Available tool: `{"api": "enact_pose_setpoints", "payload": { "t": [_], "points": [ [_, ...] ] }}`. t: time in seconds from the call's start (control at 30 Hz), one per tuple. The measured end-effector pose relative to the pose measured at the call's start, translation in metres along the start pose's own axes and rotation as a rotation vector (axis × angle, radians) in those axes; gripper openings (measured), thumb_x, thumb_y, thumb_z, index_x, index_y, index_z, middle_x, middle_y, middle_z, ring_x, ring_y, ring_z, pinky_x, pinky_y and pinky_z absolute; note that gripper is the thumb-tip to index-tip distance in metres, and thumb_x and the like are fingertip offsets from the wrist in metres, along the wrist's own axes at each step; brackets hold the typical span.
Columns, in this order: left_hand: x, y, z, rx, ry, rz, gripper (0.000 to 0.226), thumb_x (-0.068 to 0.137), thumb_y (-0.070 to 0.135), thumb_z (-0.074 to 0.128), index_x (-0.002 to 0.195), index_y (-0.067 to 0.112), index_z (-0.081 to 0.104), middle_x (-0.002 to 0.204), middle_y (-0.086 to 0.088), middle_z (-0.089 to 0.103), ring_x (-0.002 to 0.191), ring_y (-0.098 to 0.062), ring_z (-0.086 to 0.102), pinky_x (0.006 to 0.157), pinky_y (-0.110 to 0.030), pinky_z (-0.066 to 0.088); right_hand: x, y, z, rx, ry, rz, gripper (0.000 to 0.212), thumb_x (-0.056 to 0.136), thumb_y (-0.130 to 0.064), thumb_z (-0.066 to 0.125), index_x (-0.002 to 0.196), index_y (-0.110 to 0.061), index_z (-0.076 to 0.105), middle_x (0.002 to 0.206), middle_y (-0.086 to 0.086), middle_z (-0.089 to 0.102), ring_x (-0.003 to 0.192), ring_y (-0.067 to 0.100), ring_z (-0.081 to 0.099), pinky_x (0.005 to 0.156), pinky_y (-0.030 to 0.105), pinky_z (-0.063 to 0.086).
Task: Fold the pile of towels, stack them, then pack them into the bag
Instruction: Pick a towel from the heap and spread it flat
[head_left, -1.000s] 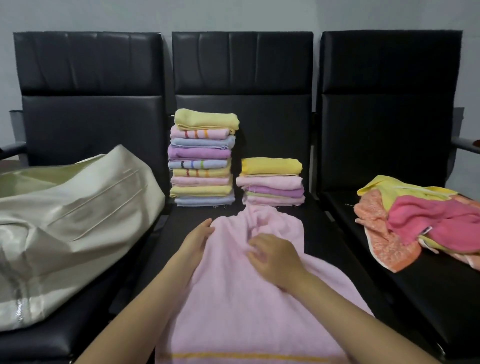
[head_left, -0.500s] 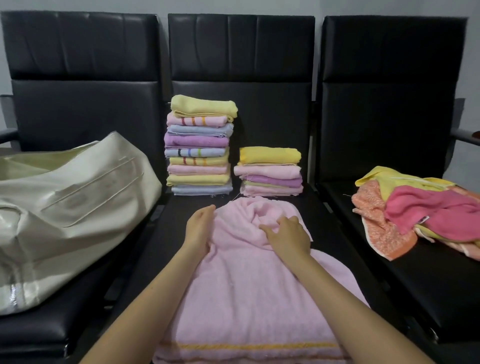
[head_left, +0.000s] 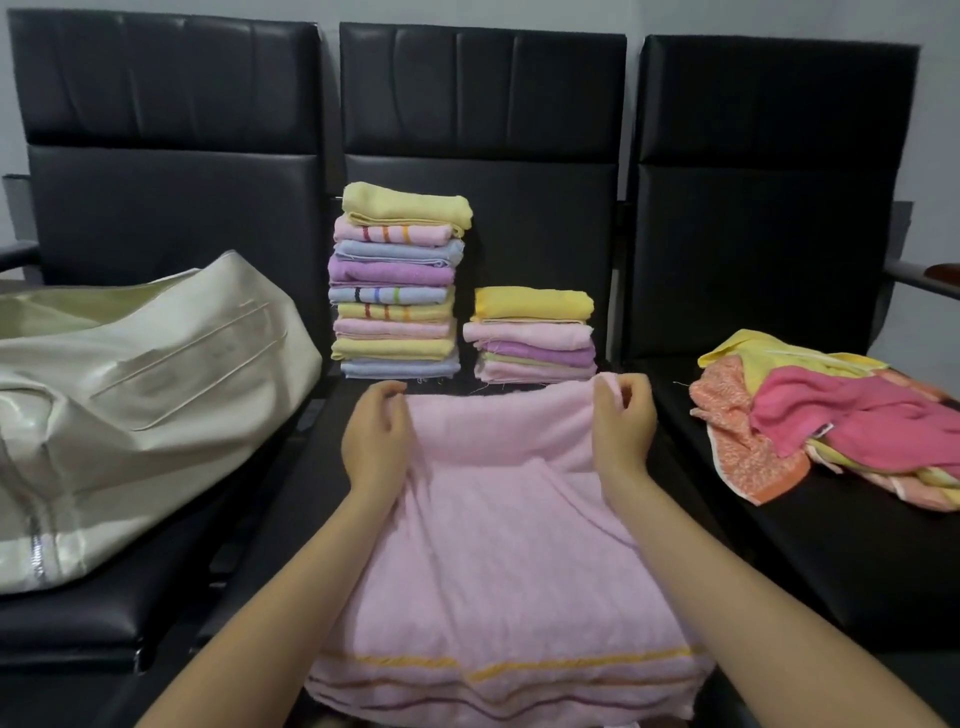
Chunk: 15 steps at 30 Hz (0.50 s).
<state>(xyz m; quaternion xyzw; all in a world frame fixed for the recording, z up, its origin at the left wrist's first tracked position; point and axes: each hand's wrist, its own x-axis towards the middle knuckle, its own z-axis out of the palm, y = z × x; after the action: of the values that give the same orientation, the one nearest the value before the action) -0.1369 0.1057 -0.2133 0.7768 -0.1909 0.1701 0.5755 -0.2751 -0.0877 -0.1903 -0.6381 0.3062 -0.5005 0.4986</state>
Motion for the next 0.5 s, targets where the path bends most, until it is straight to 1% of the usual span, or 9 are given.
{"api": "enact_pose_setpoints", "payload": {
  "t": [0.07, 0.13, 0.2, 0.27, 0.33, 0.37, 0.4, 0.47, 0.5],
  "points": [
    [-0.002, -0.006, 0.006, 0.156, -0.157, 0.093, 0.02, 0.096, 0.026, 0.049, 0.096, 0.02, 0.068, 0.092, 0.011, 0.065, 0.084, -0.008, 0.056, 0.072, -0.028, 0.041, -0.012, 0.01, -0.012, -0.057, -0.086, -0.055, 0.014, 0.087, -0.01, 0.057, 0.078, -0.005, 0.047, 0.07, 0.0, 0.047, 0.065, 0.011, 0.042, 0.062, 0.027, 0.038],
    [-0.002, -0.01, 0.011, 0.342, -0.313, 0.118, 0.043, 0.095, 0.039, 0.047, 0.069, 0.01, 0.065, 0.071, -0.001, 0.063, 0.069, -0.015, 0.053, 0.062, -0.031, 0.039, -0.02, 0.018, -0.021, -0.171, -0.269, -0.085, 0.023, 0.086, -0.01, 0.06, 0.069, -0.003, 0.045, 0.063, 0.001, 0.042, 0.062, 0.012, 0.037, 0.059, 0.029, 0.034],
    [-0.003, -0.008, 0.014, 0.475, -0.401, 0.09, 0.059, 0.095, 0.044, 0.048, 0.049, 0.008, 0.051, 0.053, -0.007, 0.05, 0.058, -0.022, 0.049, 0.055, -0.032, 0.034, -0.023, 0.024, -0.024, -0.406, -0.468, -0.08, 0.04, 0.086, -0.02, 0.062, 0.054, -0.013, 0.038, 0.053, -0.003, 0.032, 0.056, 0.013, 0.03, 0.055, 0.031, 0.027],
    [-0.004, -0.007, 0.015, 0.527, -0.412, 0.083, 0.06, 0.095, 0.039, 0.051, 0.042, 0.012, 0.043, 0.048, -0.004, 0.043, 0.057, -0.024, 0.048, 0.059, -0.033, 0.03, -0.026, 0.026, -0.024, -0.704, -0.498, -0.118, 0.05, 0.087, -0.026, 0.06, 0.051, -0.019, 0.026, 0.05, -0.001, 0.021, 0.053, 0.014, 0.021, 0.052, 0.031, 0.018],
    [-0.002, -0.011, 0.016, 0.544, -0.361, 0.111, 0.049, 0.092, 0.033, 0.054, 0.049, 0.011, 0.06, 0.062, -0.004, 0.053, 0.071, -0.024, 0.052, 0.069, -0.034, 0.038, -0.023, 0.028, -0.023, -0.779, -0.417, -0.124, 0.05, 0.087, -0.026, 0.06, 0.05, -0.019, 0.027, 0.051, -0.001, 0.023, 0.053, 0.014, 0.024, 0.05, 0.03, 0.016],
    [0.0, -0.014, 0.017, 0.533, -0.308, 0.113, 0.04, 0.09, 0.032, 0.056, 0.058, 0.011, 0.067, 0.073, -0.004, 0.057, 0.08, -0.024, 0.052, 0.075, -0.036, 0.04, -0.019, 0.032, -0.022, -0.762, -0.366, -0.108, 0.047, 0.086, -0.025, 0.061, 0.05, -0.018, 0.031, 0.054, -0.004, 0.029, 0.058, 0.015, 0.033, 0.05, 0.029, 0.019],
    [0.003, -0.018, 0.017, 0.497, -0.245, 0.083, 0.031, 0.088, 0.031, 0.058, 0.067, 0.012, 0.07, 0.083, -0.003, 0.058, 0.088, -0.024, 0.052, 0.079, -0.038, 0.042, -0.016, 0.033, -0.022, -0.731, -0.321, -0.108, 0.04, 0.085, -0.025, 0.063, 0.053, -0.018, 0.039, 0.061, -0.005, 0.04, 0.07, 0.017, 0.043, 0.052, 0.029, 0.027],
    [0.012, -0.022, 0.017, 0.404, -0.163, -0.051, 0.019, 0.087, 0.033, 0.058, 0.083, 0.018, 0.07, 0.098, -0.004, 0.061, 0.1, -0.028, 0.051, 0.085, -0.042, 0.046, -0.004, 0.037, -0.023, -0.701, -0.224, -0.066, 0.015, 0.085, -0.03, 0.064, 0.076, -0.019, 0.059, 0.094, 0.0, 0.057, 0.101, 0.023, 0.049, 0.074, 0.034, 0.044],
    [0.018, -0.023, 0.017, 0.39, -0.163, -0.119, 0.021, 0.088, 0.035, 0.057, 0.094, 0.019, 0.07, 0.106, -0.006, 0.062, 0.106, -0.031, 0.051, 0.089, -0.043, 0.046, 0.003, 0.039, -0.023, -0.729, -0.194, -0.027, 0.019, 0.086, -0.036, 0.064, 0.094, -0.018, 0.064, 0.111, 0.004, 0.057, 0.113, 0.025, 0.047, 0.086, 0.038, 0.045]
  ]
}}
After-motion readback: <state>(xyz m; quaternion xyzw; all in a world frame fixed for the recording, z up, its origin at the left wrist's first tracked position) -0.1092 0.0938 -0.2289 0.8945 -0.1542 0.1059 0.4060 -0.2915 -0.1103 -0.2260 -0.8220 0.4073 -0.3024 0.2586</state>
